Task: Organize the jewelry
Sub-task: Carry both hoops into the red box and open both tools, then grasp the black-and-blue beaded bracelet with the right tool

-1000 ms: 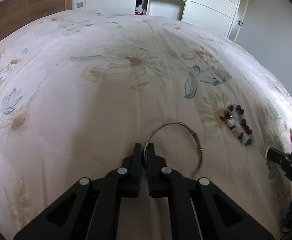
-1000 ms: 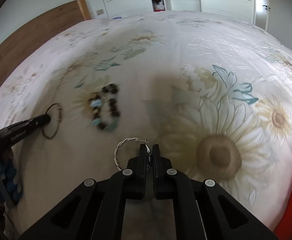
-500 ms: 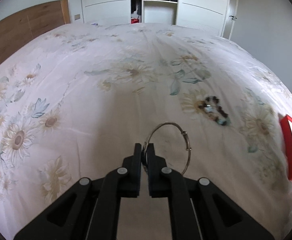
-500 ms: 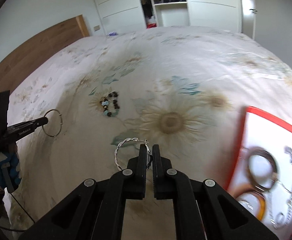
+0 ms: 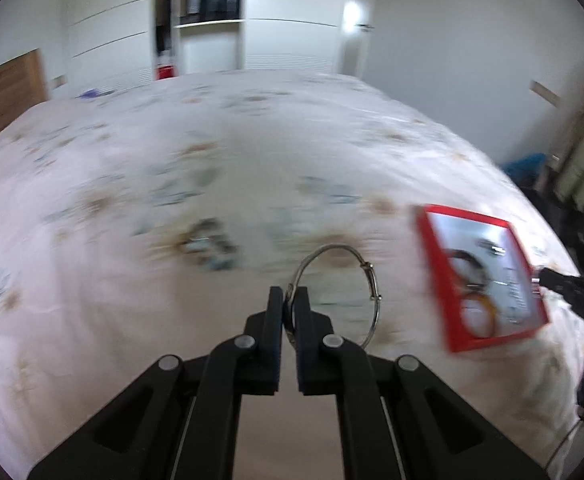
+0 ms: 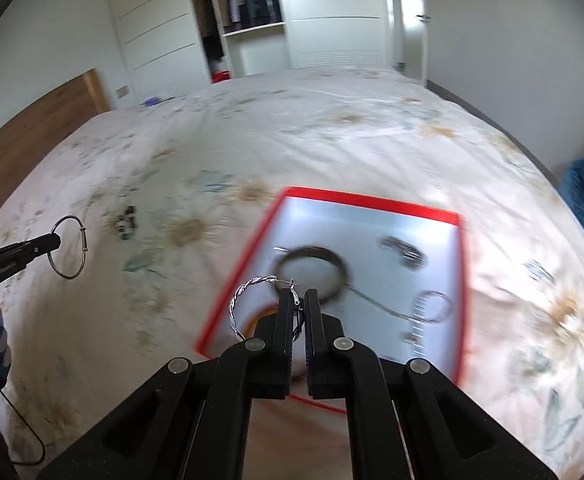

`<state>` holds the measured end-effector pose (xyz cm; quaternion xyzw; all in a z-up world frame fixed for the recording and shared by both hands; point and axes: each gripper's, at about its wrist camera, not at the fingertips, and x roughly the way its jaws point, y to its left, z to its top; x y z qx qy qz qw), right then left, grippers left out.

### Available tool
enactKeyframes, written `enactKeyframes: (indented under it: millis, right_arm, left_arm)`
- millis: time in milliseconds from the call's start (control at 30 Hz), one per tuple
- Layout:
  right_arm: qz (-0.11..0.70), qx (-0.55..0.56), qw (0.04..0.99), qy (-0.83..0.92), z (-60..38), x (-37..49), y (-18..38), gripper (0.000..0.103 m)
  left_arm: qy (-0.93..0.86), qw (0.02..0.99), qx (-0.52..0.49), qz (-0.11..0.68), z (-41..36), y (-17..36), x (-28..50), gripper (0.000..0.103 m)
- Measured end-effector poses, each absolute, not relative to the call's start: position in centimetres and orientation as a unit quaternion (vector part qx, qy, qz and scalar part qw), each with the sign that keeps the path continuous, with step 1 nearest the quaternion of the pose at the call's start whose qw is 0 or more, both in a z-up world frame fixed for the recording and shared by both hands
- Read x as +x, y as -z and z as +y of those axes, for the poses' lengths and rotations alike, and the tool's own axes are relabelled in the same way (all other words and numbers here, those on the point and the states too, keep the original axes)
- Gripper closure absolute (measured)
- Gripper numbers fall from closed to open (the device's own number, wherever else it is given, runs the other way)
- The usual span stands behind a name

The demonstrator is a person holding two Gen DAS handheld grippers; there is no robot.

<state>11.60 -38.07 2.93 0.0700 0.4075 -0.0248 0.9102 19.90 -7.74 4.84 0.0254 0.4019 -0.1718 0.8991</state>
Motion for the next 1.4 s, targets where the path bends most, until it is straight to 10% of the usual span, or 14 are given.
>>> enactKeyframes:
  millis: [533,1067,1400]
  right_arm:
    - [0.449,0.078,0.889,0.049,-42.9,11.1,1.7,0.098]
    - [0.466,0.072,0.88,0.062,-43.5,10.7,3.0,0.097]
    - [0.444,0.074,0.891,0.065,-42.7,9.8,0.0,0.089]
  left_arm:
    - [0.279,0.84,0.095,0.455,-25.9,1.0,18.3,0.098]
    - [0.291,0.818,0.074,0.49,-27.2,3.1,19.4,0.095]
    - [0.313,0.825,0.035,0.47,-24.7,0.6,18.3,0.074]
